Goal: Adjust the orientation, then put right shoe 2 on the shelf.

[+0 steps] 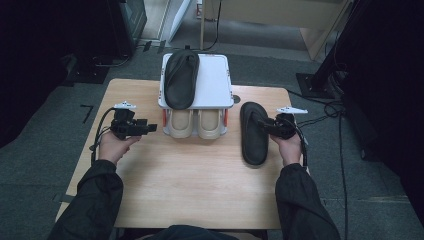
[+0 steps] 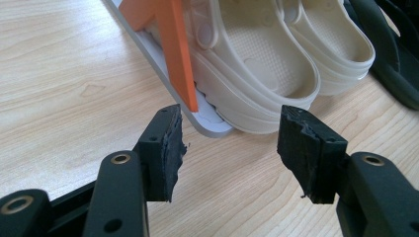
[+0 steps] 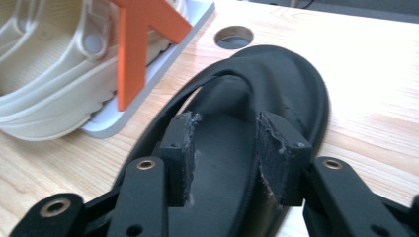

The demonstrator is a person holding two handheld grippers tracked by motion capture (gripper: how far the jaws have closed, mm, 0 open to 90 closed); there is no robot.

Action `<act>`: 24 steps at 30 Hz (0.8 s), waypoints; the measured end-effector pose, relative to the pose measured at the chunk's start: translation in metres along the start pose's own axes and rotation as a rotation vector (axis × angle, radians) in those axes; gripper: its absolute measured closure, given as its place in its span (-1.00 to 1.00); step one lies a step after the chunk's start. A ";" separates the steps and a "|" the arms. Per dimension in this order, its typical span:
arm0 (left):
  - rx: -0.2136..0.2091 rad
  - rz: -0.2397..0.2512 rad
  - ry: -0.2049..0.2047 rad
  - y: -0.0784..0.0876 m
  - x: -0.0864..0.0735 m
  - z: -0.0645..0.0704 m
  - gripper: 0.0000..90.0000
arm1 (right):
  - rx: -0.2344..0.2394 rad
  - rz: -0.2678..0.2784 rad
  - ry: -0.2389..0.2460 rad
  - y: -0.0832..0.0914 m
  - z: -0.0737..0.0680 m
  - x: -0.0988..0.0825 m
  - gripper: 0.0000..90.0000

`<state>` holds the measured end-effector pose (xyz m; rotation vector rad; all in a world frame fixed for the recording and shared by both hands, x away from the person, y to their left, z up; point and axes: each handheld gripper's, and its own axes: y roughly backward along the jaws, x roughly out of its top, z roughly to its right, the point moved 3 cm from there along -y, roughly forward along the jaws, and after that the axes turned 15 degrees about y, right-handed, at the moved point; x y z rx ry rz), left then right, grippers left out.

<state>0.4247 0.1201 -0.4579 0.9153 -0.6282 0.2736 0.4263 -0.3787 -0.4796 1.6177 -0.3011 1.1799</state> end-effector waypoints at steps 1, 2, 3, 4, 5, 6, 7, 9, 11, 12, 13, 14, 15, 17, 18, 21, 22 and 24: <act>0.000 0.001 0.000 0.000 0.000 0.000 -0.04 | -0.004 0.002 0.002 0.000 0.002 -0.001 0.26; 0.000 0.000 0.000 0.000 0.000 0.000 -0.04 | -0.006 0.003 -0.004 0.001 0.003 -0.002 0.24; -0.001 0.000 -0.001 0.000 0.000 0.000 -0.04 | -0.005 0.000 -0.009 0.000 0.004 -0.003 0.22; -0.001 0.002 0.000 0.000 0.000 0.000 -0.04 | -0.008 -0.004 -0.008 0.000 0.005 -0.004 0.20; -0.001 0.002 0.000 0.000 0.000 0.000 -0.04 | -0.008 -0.012 -0.007 -0.001 0.006 -0.006 0.19; -0.001 0.002 0.000 0.000 0.000 0.000 -0.04 | -0.008 -0.020 -0.009 -0.002 0.007 -0.008 0.18; -0.001 0.002 -0.001 0.000 0.000 0.000 -0.04 | -0.010 -0.027 -0.012 -0.003 0.007 -0.009 0.17; -0.001 0.000 -0.001 0.000 0.000 0.000 -0.04 | -0.005 -0.045 -0.012 -0.007 0.007 -0.013 0.17; -0.001 -0.001 -0.002 0.000 0.000 0.000 -0.04 | -0.003 -0.064 -0.013 -0.012 0.007 -0.016 0.16; -0.003 -0.003 -0.001 0.000 -0.001 0.000 -0.04 | -0.004 -0.073 -0.009 -0.013 0.007 -0.017 0.16; -0.004 -0.005 -0.004 -0.001 -0.001 0.000 -0.04 | -0.006 -0.077 -0.007 -0.014 0.007 -0.018 0.16; -0.002 -0.008 -0.005 -0.001 -0.001 0.000 -0.04 | -0.009 -0.084 -0.014 -0.016 0.007 -0.020 0.16; -0.001 -0.007 -0.006 -0.001 -0.001 0.000 -0.04 | -0.009 -0.085 -0.015 -0.017 0.007 -0.021 0.16; -0.003 -0.007 -0.005 -0.001 -0.001 0.000 -0.04 | -0.012 -0.095 -0.017 -0.020 0.007 -0.023 0.17; -0.004 -0.004 -0.004 -0.001 -0.001 0.000 -0.04 | -0.011 -0.095 -0.017 -0.020 0.006 -0.024 0.18; -0.001 -0.007 -0.006 -0.001 -0.001 0.000 -0.04 | -0.013 -0.083 -0.032 -0.022 0.008 -0.025 0.21; -0.002 -0.007 -0.005 -0.001 -0.001 0.000 -0.04 | -0.017 -0.082 -0.031 -0.022 0.007 -0.025 0.23; -0.001 -0.007 -0.006 -0.001 -0.001 0.000 -0.04 | -0.030 -0.090 -0.015 -0.023 0.007 -0.024 0.28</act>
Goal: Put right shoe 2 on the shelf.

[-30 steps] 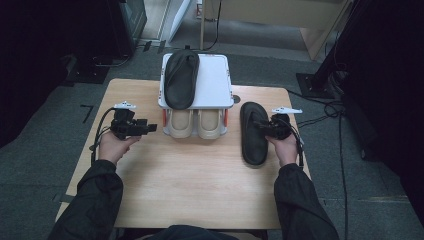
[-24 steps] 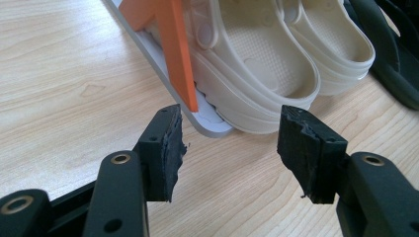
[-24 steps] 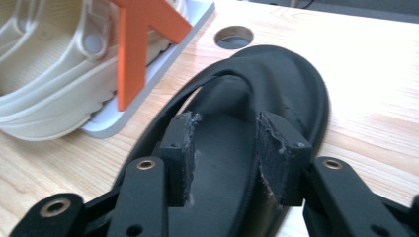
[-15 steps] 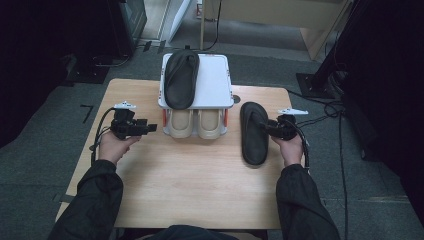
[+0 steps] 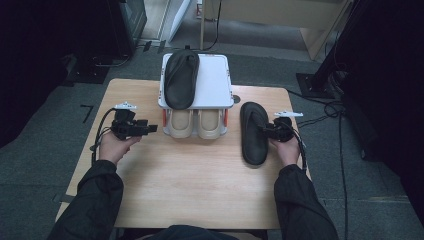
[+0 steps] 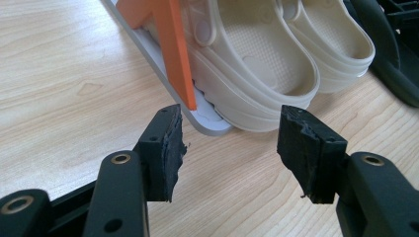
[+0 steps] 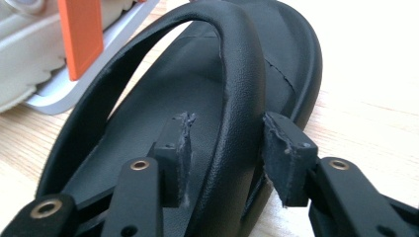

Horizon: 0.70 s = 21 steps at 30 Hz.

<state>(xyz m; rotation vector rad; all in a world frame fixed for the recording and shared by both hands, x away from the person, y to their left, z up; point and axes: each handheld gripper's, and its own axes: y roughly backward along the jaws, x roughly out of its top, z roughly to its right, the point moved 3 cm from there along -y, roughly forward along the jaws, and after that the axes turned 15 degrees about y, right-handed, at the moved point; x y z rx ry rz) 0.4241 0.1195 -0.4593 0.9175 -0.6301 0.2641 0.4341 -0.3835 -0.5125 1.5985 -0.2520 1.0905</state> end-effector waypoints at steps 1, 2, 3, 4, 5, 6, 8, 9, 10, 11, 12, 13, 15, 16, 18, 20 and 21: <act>0.000 0.000 -0.001 0.000 0.000 0.000 -0.04 | -0.010 -0.004 0.001 0.000 -0.001 0.000 0.31; -0.003 0.003 0.000 0.000 0.000 0.000 -0.04 | -0.014 -0.005 0.003 -0.001 -0.001 0.000 0.34; -0.004 0.004 0.001 0.000 0.000 0.000 -0.04 | -0.020 -0.006 0.005 -0.001 -0.001 0.000 0.37; -0.003 0.002 0.001 0.000 0.000 0.000 -0.04 | -0.021 -0.006 0.002 -0.001 -0.001 0.000 0.38; -0.003 0.001 0.001 0.000 0.000 0.000 -0.04 | -0.021 -0.005 0.000 -0.002 0.000 0.000 0.40; -0.002 -0.002 -0.001 -0.001 0.000 0.000 -0.04 | -0.022 -0.005 -0.006 -0.002 0.000 0.000 0.40; -0.003 -0.004 -0.003 -0.002 0.000 0.001 -0.04 | -0.022 -0.005 -0.009 -0.002 0.000 0.000 0.43; -0.004 -0.004 -0.004 -0.002 0.000 0.001 -0.04 | -0.025 -0.007 -0.014 -0.003 0.001 0.000 0.44; -0.004 -0.003 -0.003 -0.001 0.000 0.001 -0.04 | -0.027 -0.009 -0.018 -0.003 0.001 0.000 0.45; -0.003 -0.006 -0.005 -0.001 0.000 0.001 -0.04 | -0.027 -0.009 -0.026 -0.003 0.001 0.000 0.46; -0.002 -0.005 -0.006 -0.001 0.000 0.001 -0.04 | -0.027 -0.013 -0.036 -0.002 0.001 0.001 0.48; -0.003 -0.005 -0.005 -0.001 0.000 0.001 -0.04 | -0.028 -0.014 -0.048 -0.002 0.001 0.001 0.51; -0.006 -0.001 -0.003 -0.001 0.000 0.001 -0.04 | -0.013 -0.016 -0.077 -0.002 0.001 0.002 0.57; -0.006 0.003 -0.003 -0.001 0.000 0.002 -0.04 | -0.008 -0.018 -0.092 -0.002 0.001 0.003 0.59; -0.005 0.005 -0.008 -0.001 0.000 0.002 -0.03 | -0.009 -0.033 -0.095 -0.002 0.000 0.005 0.60; -0.004 0.007 -0.011 -0.001 0.000 0.002 -0.03 | -0.022 -0.041 -0.084 -0.001 -0.001 0.006 0.61; -0.004 0.009 -0.011 0.000 0.000 0.002 -0.03 | -0.023 -0.043 -0.093 -0.001 -0.002 0.007 0.61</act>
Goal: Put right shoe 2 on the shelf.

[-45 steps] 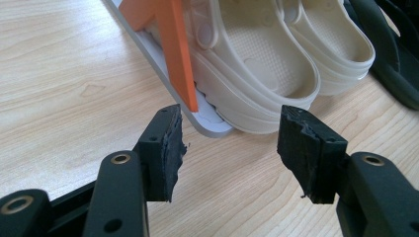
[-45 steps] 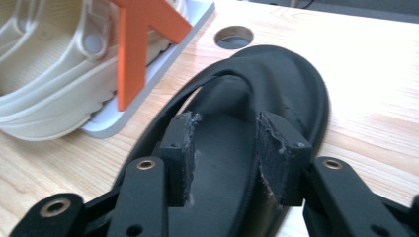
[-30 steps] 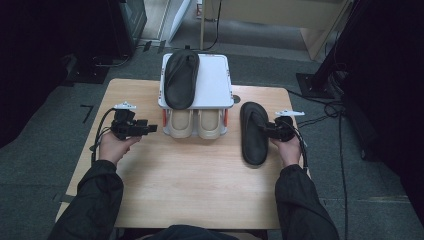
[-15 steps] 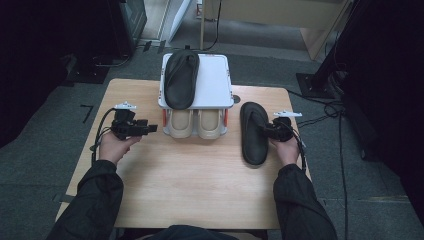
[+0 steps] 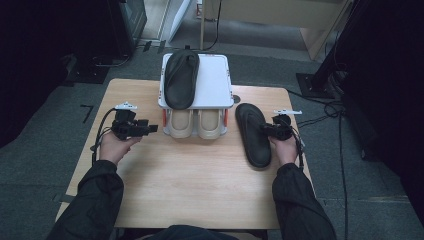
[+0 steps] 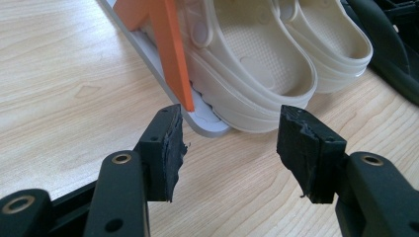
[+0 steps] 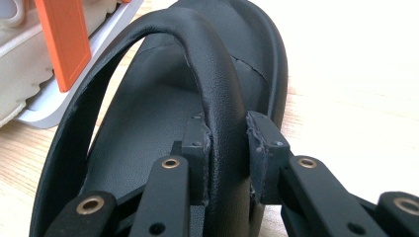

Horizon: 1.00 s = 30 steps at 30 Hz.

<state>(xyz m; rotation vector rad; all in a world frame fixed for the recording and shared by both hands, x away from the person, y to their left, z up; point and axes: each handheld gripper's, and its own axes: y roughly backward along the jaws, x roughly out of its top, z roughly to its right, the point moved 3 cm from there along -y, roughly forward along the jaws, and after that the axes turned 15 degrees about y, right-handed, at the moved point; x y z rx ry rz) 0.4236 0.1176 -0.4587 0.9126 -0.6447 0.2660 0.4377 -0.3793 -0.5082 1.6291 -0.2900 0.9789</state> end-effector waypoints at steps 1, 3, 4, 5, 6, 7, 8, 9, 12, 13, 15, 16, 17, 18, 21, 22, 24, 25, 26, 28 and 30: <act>-0.001 0.002 0.001 0.000 0.000 0.000 -0.03 | 0.000 0.002 -0.001 0.000 0.000 0.000 0.60; -0.001 0.004 0.001 0.001 0.000 0.000 -0.03 | -0.004 0.009 -0.003 0.002 0.000 0.002 0.60; 0.000 0.005 0.001 0.001 0.000 0.000 -0.03 | -0.009 0.009 -0.002 0.003 0.000 0.003 0.60; 0.002 0.007 0.000 0.002 0.000 0.000 -0.03 | -0.011 0.008 -0.002 0.005 -0.001 0.004 0.60; 0.001 0.013 -0.001 0.003 0.000 0.000 -0.03 | -0.015 0.010 -0.010 0.006 -0.001 0.005 0.60; 0.000 0.017 0.003 0.003 0.000 0.000 -0.03 | -0.023 0.008 -0.016 0.008 -0.001 0.006 0.61; -0.001 0.021 0.004 0.003 0.001 0.000 -0.03 | -0.028 0.007 -0.020 0.009 -0.001 0.006 0.61; -0.001 0.022 0.004 0.003 0.001 0.000 -0.02 | -0.031 0.011 -0.019 0.010 -0.001 0.008 0.61; -0.004 0.020 0.003 0.003 0.000 0.000 -0.02 | -0.029 0.016 -0.028 0.013 -0.001 0.010 0.61; -0.006 0.020 0.003 0.003 0.000 0.001 -0.02 | -0.028 0.017 -0.034 0.014 -0.002 0.011 0.61; -0.011 0.018 -0.001 0.003 0.000 0.001 -0.03 | -0.032 0.019 -0.030 0.016 -0.003 0.013 0.61; -0.011 0.018 -0.004 0.003 0.000 0.001 -0.03 | -0.039 0.023 -0.025 0.018 -0.005 0.015 0.61; -0.012 0.019 -0.003 0.002 0.000 0.002 -0.03 | -0.043 0.022 -0.020 0.019 -0.006 0.017 0.61; -0.014 0.017 -0.006 0.002 0.000 0.002 -0.03 | -0.045 0.020 -0.015 0.020 -0.007 0.019 0.61; -0.027 0.016 -0.004 0.003 0.001 0.002 -0.03 | -0.035 0.009 -0.010 0.022 -0.011 0.023 0.61; -0.031 0.017 -0.003 0.004 0.001 0.002 -0.03 | -0.031 0.005 -0.008 0.022 -0.013 0.025 0.61; -0.036 0.014 0.000 0.004 0.001 0.002 -0.03 | -0.029 -0.003 -0.007 0.023 -0.014 0.029 0.61; -0.038 0.013 0.000 0.003 0.001 0.002 -0.03 | -0.025 -0.006 -0.005 0.023 -0.014 0.031 0.61; -0.039 0.007 -0.001 0.003 0.000 0.002 -0.04 | -0.022 -0.006 -0.008 0.024 -0.015 0.032 0.61; -0.039 0.002 -0.005 0.002 0.000 0.002 -0.03 | -0.015 -0.003 -0.013 0.026 -0.015 0.039 0.61; -0.035 0.000 -0.011 0.001 -0.001 0.003 -0.03 | -0.018 -0.004 -0.015 0.029 -0.015 0.046 0.61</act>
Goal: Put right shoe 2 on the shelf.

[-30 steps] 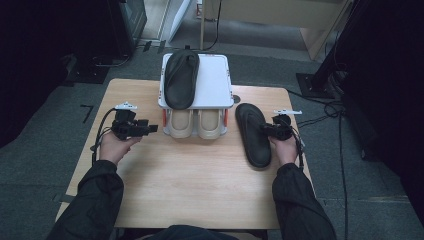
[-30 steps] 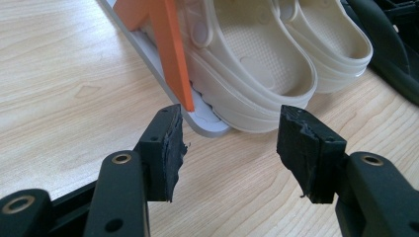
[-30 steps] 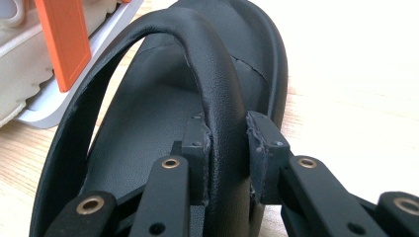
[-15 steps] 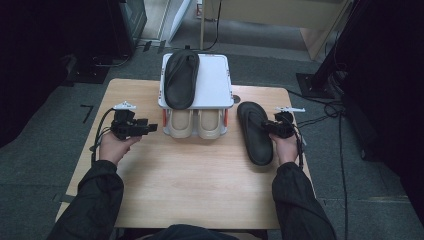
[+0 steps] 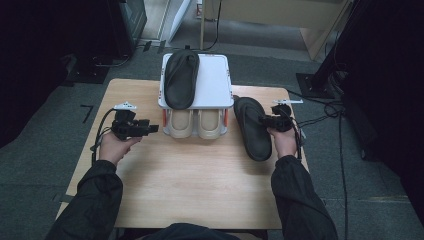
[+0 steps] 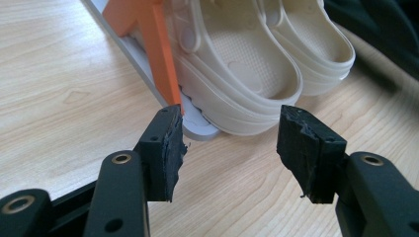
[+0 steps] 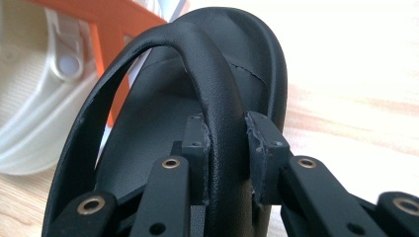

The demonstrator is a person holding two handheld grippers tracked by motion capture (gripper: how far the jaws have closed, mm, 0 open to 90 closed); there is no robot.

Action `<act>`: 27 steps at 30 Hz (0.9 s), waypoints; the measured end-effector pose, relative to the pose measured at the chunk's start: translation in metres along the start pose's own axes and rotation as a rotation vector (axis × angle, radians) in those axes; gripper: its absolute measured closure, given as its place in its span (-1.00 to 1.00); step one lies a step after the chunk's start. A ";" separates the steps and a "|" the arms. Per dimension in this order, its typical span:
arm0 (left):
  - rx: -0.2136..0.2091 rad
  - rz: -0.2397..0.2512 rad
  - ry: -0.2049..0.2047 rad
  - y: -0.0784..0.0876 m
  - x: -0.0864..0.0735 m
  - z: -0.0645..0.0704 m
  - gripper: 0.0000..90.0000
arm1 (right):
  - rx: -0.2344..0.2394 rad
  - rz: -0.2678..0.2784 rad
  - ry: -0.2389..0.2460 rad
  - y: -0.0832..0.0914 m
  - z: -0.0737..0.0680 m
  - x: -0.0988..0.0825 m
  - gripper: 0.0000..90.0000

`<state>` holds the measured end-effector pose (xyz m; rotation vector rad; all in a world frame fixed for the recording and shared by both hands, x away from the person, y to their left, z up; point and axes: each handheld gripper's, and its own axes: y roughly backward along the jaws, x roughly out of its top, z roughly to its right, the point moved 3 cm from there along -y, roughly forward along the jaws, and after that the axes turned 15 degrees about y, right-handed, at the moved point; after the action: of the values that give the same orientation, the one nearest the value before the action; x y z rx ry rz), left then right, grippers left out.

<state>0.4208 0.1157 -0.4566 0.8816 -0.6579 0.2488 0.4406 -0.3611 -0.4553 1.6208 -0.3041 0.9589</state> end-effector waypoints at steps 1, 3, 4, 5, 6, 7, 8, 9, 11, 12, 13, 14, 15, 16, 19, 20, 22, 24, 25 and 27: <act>-0.001 0.000 -0.003 0.000 0.000 0.001 -0.03 | -0.002 0.000 -0.001 0.001 0.000 0.003 0.61; -0.009 0.000 0.000 -0.001 0.000 0.002 -0.03 | -0.004 0.000 0.002 0.005 0.001 0.012 0.61; -0.011 -0.004 -0.002 -0.001 0.000 0.002 -0.03 | -0.005 0.004 0.002 0.007 0.001 0.016 0.61; -0.012 -0.005 -0.003 -0.001 -0.001 0.002 -0.03 | -0.002 0.009 0.000 0.008 0.002 0.020 0.61; -0.013 -0.004 -0.003 -0.001 0.000 0.002 -0.03 | 0.001 0.014 0.001 0.010 0.003 0.024 0.61; -0.015 -0.003 -0.001 -0.001 0.000 0.002 -0.03 | 0.004 0.016 -0.002 0.012 0.003 0.027 0.61; -0.015 0.000 -0.001 -0.001 0.000 0.002 -0.03 | 0.002 0.022 0.002 0.013 0.004 0.031 0.61; -0.018 0.002 0.000 -0.001 0.000 0.002 -0.03 | -0.001 0.022 0.006 0.015 0.004 0.035 0.61; -0.022 0.001 0.001 0.000 0.000 0.003 -0.03 | -0.010 0.022 0.011 0.019 0.004 0.041 0.61; -0.024 -0.001 -0.001 0.000 0.000 0.003 -0.03 | -0.012 0.023 0.011 0.020 0.005 0.044 0.61; -0.025 -0.006 -0.002 0.000 0.000 0.003 -0.03 | -0.017 0.023 0.008 0.022 0.006 0.048 0.61; -0.026 -0.010 -0.004 0.000 -0.001 0.004 -0.03 | -0.019 0.024 0.008 0.023 0.006 0.051 0.61; -0.024 -0.011 -0.009 -0.001 -0.001 0.004 -0.03 | -0.023 0.024 0.010 0.026 0.007 0.054 0.60; -0.027 -0.010 -0.009 -0.001 -0.001 0.004 -0.03 | -0.027 0.026 0.012 0.028 0.007 0.059 0.60; -0.031 -0.011 -0.013 -0.002 -0.001 0.005 -0.03 | -0.038 0.032 0.016 0.034 0.008 0.069 0.60; -0.031 -0.012 -0.014 -0.001 -0.001 0.005 -0.03 | -0.042 0.034 0.020 0.036 0.009 0.073 0.60; -0.034 -0.011 -0.014 -0.001 -0.001 0.006 -0.03 | -0.045 0.041 0.013 0.039 0.010 0.079 0.60; -0.035 -0.010 -0.015 -0.001 -0.001 0.006 -0.03 | -0.048 0.046 0.007 0.042 0.010 0.086 0.60; -0.036 -0.009 -0.016 -0.001 -0.001 0.006 -0.03 | -0.050 0.053 0.009 0.043 0.010 0.090 0.60; -0.039 -0.009 -0.016 -0.001 -0.001 0.006 -0.03 | -0.051 0.063 0.010 0.046 0.009 0.099 0.60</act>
<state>0.4177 0.1103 -0.4546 0.8498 -0.6716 0.2203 0.4765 -0.3539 -0.3524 1.5677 -0.3722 0.9993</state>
